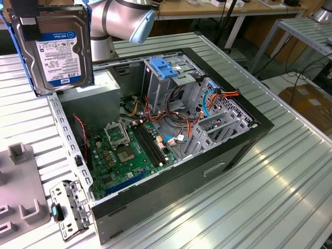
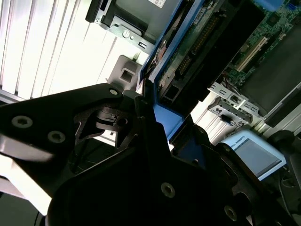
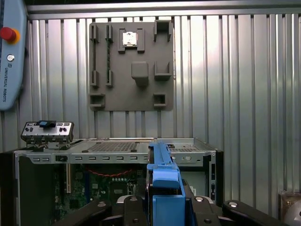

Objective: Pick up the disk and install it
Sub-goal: 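Pick up the disk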

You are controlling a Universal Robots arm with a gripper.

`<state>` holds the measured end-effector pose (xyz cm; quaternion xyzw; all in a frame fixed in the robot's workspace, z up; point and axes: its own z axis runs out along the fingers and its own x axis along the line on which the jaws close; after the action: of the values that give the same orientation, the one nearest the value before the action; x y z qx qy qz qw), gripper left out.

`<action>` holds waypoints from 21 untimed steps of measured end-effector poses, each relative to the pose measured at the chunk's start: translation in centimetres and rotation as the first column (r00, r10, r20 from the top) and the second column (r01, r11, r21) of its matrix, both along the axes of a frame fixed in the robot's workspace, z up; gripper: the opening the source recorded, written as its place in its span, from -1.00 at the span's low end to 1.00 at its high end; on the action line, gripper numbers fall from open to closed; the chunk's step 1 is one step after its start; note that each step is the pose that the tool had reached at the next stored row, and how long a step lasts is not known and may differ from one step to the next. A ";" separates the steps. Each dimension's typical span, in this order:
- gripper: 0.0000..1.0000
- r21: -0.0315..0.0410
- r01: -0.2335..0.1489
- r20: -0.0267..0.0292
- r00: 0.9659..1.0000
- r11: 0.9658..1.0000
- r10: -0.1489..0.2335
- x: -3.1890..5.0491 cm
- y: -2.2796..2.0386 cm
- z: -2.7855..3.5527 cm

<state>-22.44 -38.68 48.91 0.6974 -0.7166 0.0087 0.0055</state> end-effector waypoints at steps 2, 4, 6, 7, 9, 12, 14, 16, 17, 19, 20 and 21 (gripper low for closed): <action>-0.26 0.000 0.000 0.000 1.000 1.000 0.000 0.19 0.00 0.00; -0.26 0.000 0.000 0.000 1.000 1.000 0.000 0.42 0.00 0.00; -0.26 0.000 0.000 0.000 1.000 1.000 0.000 0.60 0.00 0.00; -0.26 0.000 0.000 0.000 1.000 1.000 0.000 0.78 0.00 0.00; -0.26 0.000 0.000 0.000 1.000 1.000 0.000 1.01 0.00 -0.01; -0.26 0.000 0.000 0.000 1.000 1.000 0.000 1.11 0.00 -0.01; -0.26 0.000 0.000 0.000 1.000 1.000 0.000 1.17 0.00 -0.01; -0.26 0.000 0.000 0.000 1.000 1.000 0.000 1.18 0.00 -0.01; -0.26 0.000 0.000 0.000 1.000 1.000 0.000 1.18 0.00 -0.01; -0.26 0.000 0.000 0.000 1.000 1.000 0.000 1.18 0.00 -0.01; -0.26 0.000 0.000 0.000 1.000 1.000 0.000 1.18 0.00 -0.01; -0.26 0.000 0.000 0.000 1.000 1.000 0.000 1.18 0.00 -0.01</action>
<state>-21.26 -38.68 48.90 0.6974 -0.7167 0.0087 0.0055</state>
